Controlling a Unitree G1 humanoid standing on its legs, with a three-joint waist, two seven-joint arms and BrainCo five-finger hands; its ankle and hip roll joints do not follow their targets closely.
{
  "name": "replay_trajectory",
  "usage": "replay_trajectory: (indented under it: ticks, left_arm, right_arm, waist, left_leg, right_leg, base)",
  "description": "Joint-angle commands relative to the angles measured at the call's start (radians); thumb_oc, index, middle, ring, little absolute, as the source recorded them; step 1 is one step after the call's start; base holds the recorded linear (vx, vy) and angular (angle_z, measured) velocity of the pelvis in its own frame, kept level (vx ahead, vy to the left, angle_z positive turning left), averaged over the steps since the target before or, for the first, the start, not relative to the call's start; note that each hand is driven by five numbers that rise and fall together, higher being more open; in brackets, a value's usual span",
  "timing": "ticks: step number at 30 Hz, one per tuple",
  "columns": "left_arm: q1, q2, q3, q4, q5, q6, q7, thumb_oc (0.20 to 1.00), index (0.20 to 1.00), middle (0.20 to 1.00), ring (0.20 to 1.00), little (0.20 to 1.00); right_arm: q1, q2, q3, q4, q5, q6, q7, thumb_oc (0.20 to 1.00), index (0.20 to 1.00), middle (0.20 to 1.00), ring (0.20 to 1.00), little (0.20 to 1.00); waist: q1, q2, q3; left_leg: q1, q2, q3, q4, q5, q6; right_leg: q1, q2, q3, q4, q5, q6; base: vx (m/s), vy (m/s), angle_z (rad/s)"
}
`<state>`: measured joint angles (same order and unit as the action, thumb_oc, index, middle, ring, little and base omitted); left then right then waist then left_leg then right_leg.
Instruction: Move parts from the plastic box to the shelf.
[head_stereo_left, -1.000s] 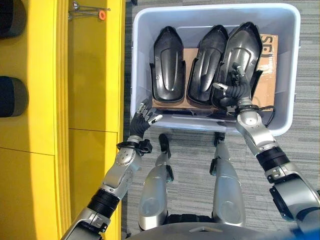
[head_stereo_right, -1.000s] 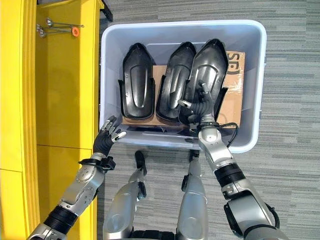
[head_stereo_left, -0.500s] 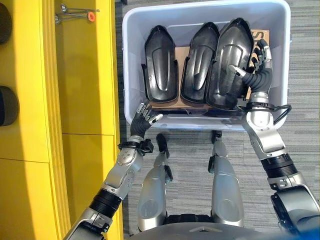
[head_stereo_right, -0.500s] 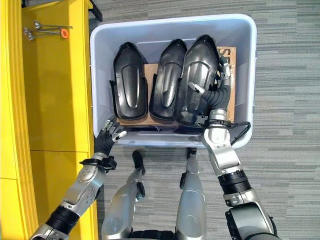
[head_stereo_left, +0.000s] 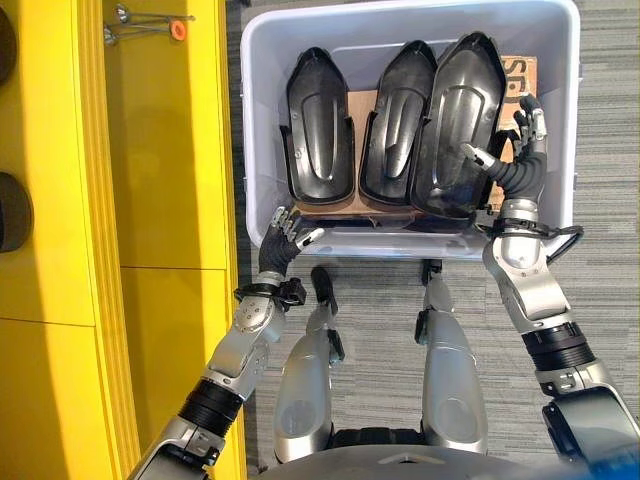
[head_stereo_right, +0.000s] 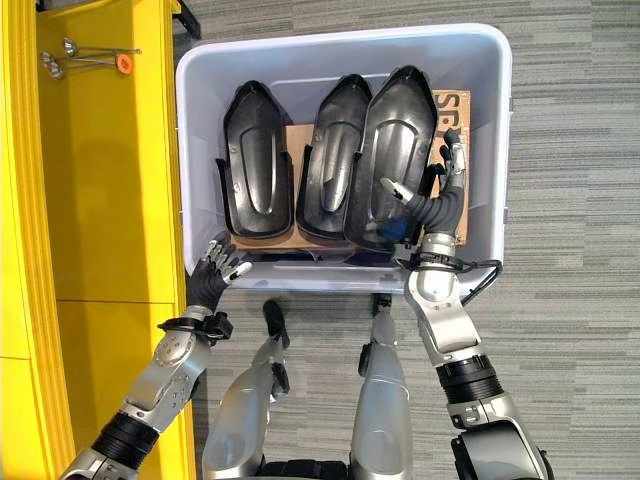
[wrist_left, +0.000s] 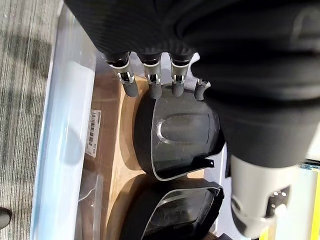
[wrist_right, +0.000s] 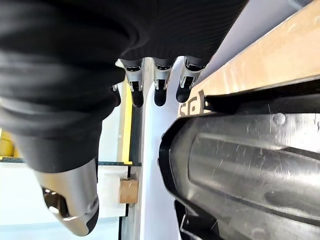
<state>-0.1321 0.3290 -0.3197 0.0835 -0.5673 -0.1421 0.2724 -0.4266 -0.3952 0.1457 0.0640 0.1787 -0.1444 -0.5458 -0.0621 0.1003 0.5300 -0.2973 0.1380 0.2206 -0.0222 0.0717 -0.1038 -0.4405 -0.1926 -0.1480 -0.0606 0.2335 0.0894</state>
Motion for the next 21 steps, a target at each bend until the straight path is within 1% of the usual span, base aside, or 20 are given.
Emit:
replay_trajectory:
  ticks: [1,18,21]
  left_arm:
    - [0.057,0.043,0.03,-0.065,0.026,-0.058,0.015,1.0,1.0,1.0,1.0,1.0]
    - [0.074,0.046,0.03,-0.053,0.03,-0.06,0.023,1.0,1.0,1.0,1.0,1.0]
    - [0.073,0.048,0.029,-0.055,0.026,-0.063,0.025,1.0,1.0,1.0,1.0,1.0]
  right_arm:
    - [-0.012,0.017,-0.042,-0.023,-0.036,-0.039,-0.036,1.0,1.0,1.0,1.0,1.0]
    - [0.037,0.018,-0.066,0.001,-0.037,-0.042,-0.067,1.0,1.0,1.0,1.0,1.0]
    - [0.031,0.02,-0.059,0.026,-0.038,-0.032,-0.076,1.0,1.0,1.0,1.0,1.0]
  waist:
    - [0.007,-0.031,-0.014]
    - [0.002,-0.035,-0.01]
    - [0.002,-0.034,-0.01]
  left_leg:
    - [-0.071,0.031,-0.039,0.075,-0.002,0.002]
    - [-0.091,0.034,-0.041,0.086,-0.005,0.002]
    - [-0.096,0.031,-0.04,0.087,-0.005,0.003]
  right_leg:
    - [-0.016,-0.066,0.01,0.199,-0.199,0.065]
    - [-0.039,-0.065,0.015,0.21,-0.2,0.065]
    - [-0.045,-0.066,0.015,0.21,-0.199,0.066]
  base:
    - [0.0,0.0,0.0]
    - [0.0,0.0,0.0]
    - [0.0,-0.002,-0.01]
